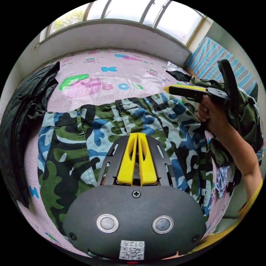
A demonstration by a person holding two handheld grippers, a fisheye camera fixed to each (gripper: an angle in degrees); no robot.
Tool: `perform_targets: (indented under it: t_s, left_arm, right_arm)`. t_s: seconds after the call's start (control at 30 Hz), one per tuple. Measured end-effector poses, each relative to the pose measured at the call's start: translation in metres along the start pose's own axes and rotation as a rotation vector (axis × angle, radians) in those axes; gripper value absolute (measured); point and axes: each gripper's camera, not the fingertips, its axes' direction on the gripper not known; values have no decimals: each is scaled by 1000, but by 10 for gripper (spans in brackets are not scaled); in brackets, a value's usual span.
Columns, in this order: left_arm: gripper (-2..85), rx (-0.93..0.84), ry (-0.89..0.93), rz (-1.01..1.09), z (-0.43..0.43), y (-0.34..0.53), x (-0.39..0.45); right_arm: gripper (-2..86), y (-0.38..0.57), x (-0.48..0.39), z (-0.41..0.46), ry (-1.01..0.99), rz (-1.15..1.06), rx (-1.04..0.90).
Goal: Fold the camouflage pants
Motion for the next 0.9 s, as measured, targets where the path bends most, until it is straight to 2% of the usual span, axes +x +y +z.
perform_targets:
  t_s: [0.1, 0.17, 0.23, 0.3, 0.37, 0.5, 0.57, 0.6, 0.67, 0.73, 0.8, 0.83, 0.9]
  left_arm:
    - [4, 120, 56, 20, -18, 11, -1]
    - [5, 219, 239, 52, -28, 19, -2]
    - [5, 177, 285, 58, -17, 21, 0]
    - [5, 66, 140, 40, 1, 21, 7]
    - [4, -16, -55, 72, 17, 23, 24]
    - [4, -16, -101, 68, 22, 31, 32]
    - [5, 44, -98, 67, 13, 40, 32]
    - [5, 75, -75, 79, 8, 43, 34]
    - [5, 212, 209, 158, -8, 52, 41]
    - [5, 154, 335, 196, 4, 53, 45]
    - [5, 55, 193, 184, 25, 56, 51]
    - [4, -19, 63, 153, 39, 59, 53]
    - [4, -33, 30, 142, 47, 64, 56]
  right_arm:
    - [6, 45, 16, -33, -174, 33, 28]
    - [6, 74, 15, -32, -109, 7, 10]
    - [6, 102, 25, -5, -4, 5, -79]
    - [5, 113, 43, 20, -5, 50, -161]
    - [5, 123, 62, 28, -63, 112, -141]
    - [6, 161, 81, 7, -103, 180, 14]
    - [6, 184, 83, -8, -181, 195, 82]
    - [6, 196, 83, -13, -212, 183, 92]
    - [6, 212, 85, -15, -220, 229, 47]
    - [6, 247, 87, -24, -374, 259, 44]
    - [6, 282, 86, -23, -491, 280, 35]
    - [7, 304, 88, -16, -580, 308, 29]
    - [7, 331, 97, 0, -689, 348, 37]
